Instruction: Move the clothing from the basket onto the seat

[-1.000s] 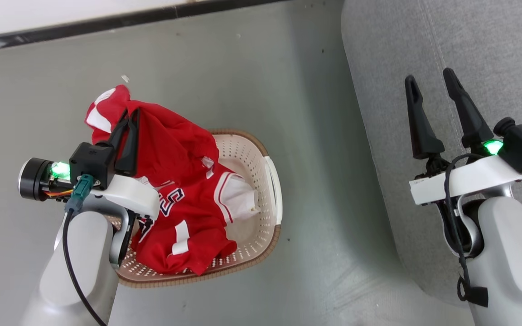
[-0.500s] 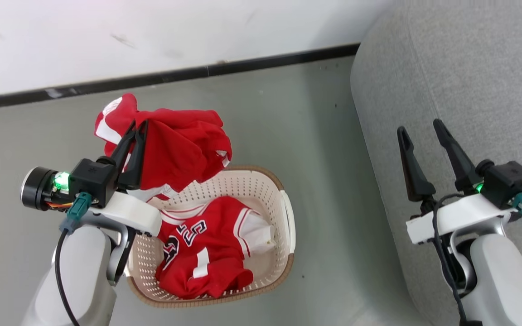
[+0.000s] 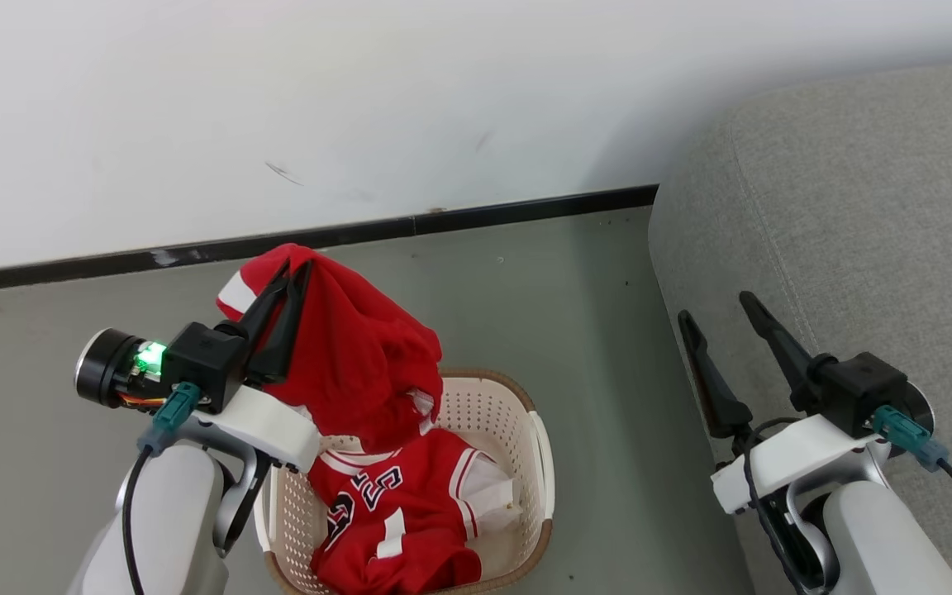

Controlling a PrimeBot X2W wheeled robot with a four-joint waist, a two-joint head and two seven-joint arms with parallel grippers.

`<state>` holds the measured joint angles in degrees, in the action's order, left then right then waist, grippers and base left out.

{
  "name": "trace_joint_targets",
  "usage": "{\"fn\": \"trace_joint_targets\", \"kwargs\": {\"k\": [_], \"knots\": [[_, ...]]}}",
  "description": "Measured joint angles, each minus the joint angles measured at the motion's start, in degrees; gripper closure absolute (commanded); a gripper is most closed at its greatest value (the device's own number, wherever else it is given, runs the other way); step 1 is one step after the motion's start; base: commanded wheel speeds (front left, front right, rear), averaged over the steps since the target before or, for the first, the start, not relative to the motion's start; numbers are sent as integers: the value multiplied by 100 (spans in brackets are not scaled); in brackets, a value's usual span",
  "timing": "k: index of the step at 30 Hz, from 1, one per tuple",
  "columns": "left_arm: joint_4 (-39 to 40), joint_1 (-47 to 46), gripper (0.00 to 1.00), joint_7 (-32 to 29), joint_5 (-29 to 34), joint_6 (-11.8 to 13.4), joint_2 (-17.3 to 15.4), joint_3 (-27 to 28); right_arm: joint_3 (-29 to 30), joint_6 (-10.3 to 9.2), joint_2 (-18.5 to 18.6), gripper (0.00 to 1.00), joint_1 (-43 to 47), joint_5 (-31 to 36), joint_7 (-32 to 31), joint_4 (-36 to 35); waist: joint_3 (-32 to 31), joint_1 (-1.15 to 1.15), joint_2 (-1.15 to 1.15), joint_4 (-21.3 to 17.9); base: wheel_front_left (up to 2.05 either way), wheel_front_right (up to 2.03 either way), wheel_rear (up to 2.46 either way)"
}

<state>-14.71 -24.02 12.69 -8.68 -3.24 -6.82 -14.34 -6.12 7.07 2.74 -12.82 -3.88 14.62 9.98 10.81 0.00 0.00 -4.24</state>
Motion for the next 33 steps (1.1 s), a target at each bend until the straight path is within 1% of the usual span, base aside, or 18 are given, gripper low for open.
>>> {"fn": "trace_joint_targets", "kwargs": {"k": [5,8,9,10,14,18,21,28,33], "knots": [[104,9,100,-190,0,-78,8,-201,-378,0,172,0,101,45,0,111,-290,0,0,58,0,0,0],[137,9,100,-307,0,-132,73,-344,-635,0,266,0,185,46,0,200,-448,0,0,92,0,0,0],[137,9,100,-307,0,-132,73,-344,-635,0,266,0,185,46,0,200,-448,0,0,92,0,0,0],[160,8,100,-361,-8,-175,132,-441,-771,0,311,0,207,46,0,244,-548,0,0,112,0,0,0],[192,7,100,-460,-60,-204,223,-611,-911,0,371,0,206,44,0,309,-686,0,0,133,0,0,0],[200,5,100,-573,-193,-256,347,-876,-1205,0,508,0,206,43,0,369,-853,0,0,139,0,0,0],[198,5,100,-691,-269,-300,392,-1053,-1517,0,622,0,204,42,0,426,-959,0,0,121,0,0,0],[201,5,100,-837,-532,-303,469,-1378,-2054,0,824,0,189,-62,0,570,-1138,0,0,11,0,0,0],[233,5,100,-917,-604,-303,469,-1508,-2517,1,854,0,186,-189,0,577,-1219,0,0,-84,0,0,0]]}}
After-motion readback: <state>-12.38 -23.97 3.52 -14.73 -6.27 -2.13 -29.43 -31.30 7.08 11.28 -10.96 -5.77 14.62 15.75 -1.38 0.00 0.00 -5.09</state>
